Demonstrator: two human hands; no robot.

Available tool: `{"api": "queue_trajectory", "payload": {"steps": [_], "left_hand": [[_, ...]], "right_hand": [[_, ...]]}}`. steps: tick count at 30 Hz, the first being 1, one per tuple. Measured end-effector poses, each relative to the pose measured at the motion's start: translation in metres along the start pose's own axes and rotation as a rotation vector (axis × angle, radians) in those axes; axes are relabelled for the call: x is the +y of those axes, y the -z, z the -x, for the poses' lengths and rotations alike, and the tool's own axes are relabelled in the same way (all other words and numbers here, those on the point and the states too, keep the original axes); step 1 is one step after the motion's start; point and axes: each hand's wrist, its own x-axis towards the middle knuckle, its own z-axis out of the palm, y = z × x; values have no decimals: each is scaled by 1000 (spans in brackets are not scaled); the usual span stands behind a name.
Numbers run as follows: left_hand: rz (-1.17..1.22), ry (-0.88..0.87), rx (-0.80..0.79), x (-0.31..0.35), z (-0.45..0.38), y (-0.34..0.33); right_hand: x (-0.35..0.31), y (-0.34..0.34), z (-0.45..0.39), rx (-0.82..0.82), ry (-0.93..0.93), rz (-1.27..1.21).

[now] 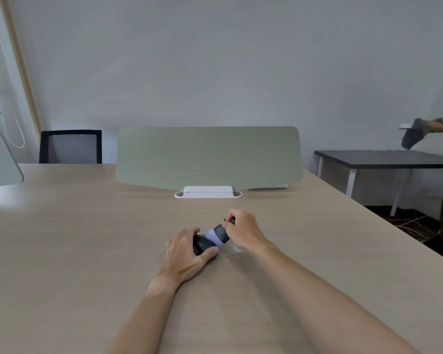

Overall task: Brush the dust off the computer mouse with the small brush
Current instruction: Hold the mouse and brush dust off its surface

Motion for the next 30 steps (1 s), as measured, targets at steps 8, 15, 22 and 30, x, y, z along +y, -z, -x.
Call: {"api": "queue_trajectory", "payload": {"steps": [8, 15, 22, 30], "left_hand": [[120, -1, -55, 3, 1, 3], [168, -21, -54, 3, 2, 4], [178, -57, -47, 3, 2, 4], [167, -60, -63, 4, 4, 6]], "right_hand": [[-5, 8, -3, 47, 56, -49], [-1, -4, -4, 20, 24, 6], [-3, -3, 2, 57, 38, -95], [0, 2, 7, 39, -30, 8]]}}
